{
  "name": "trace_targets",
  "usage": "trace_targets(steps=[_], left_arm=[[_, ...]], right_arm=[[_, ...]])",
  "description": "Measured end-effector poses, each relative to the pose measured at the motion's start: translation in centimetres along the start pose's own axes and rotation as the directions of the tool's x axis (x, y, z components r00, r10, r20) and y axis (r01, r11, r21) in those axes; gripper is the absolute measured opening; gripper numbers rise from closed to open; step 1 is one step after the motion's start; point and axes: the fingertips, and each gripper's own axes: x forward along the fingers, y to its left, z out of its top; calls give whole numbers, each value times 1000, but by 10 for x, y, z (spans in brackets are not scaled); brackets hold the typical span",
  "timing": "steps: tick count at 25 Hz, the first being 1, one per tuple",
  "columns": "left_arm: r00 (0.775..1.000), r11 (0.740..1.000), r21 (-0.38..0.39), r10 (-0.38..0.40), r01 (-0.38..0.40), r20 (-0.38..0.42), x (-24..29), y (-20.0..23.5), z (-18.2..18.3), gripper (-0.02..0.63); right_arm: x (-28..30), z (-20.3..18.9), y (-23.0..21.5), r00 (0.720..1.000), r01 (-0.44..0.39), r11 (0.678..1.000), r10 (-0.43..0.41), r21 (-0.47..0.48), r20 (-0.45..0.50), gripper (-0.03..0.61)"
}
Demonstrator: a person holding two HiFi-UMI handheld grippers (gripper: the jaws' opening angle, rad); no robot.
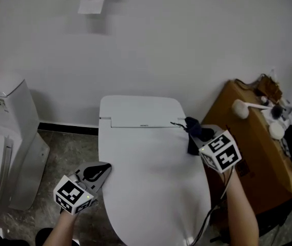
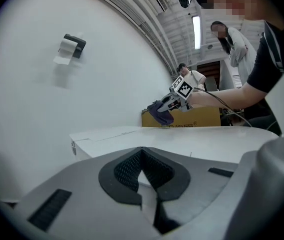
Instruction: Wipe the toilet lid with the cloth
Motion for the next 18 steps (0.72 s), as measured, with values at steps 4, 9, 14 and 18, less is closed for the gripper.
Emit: trace_targets(steps=[4, 9, 14, 18], left_arm=[[1000, 1000, 3, -9, 9, -10, -6, -10, 1, 15], [999, 999, 1, -35, 35, -11, -18, -30, 4, 15], [999, 999, 3, -41, 41, -33, -28, -46, 3, 15], [998, 999, 2, -40, 40, -41, -33, -49, -2, 15]], right_arm=[[-5, -29, -26, 999, 39, 999, -38, 10, -36, 62], [-3, -52, -33, 997, 47, 999, -45, 21, -64, 61], [-2, -58, -28, 997, 43, 999, -41, 26, -58, 63], [-1, -64, -28, 996, 38, 999, -37, 18, -79, 62]])
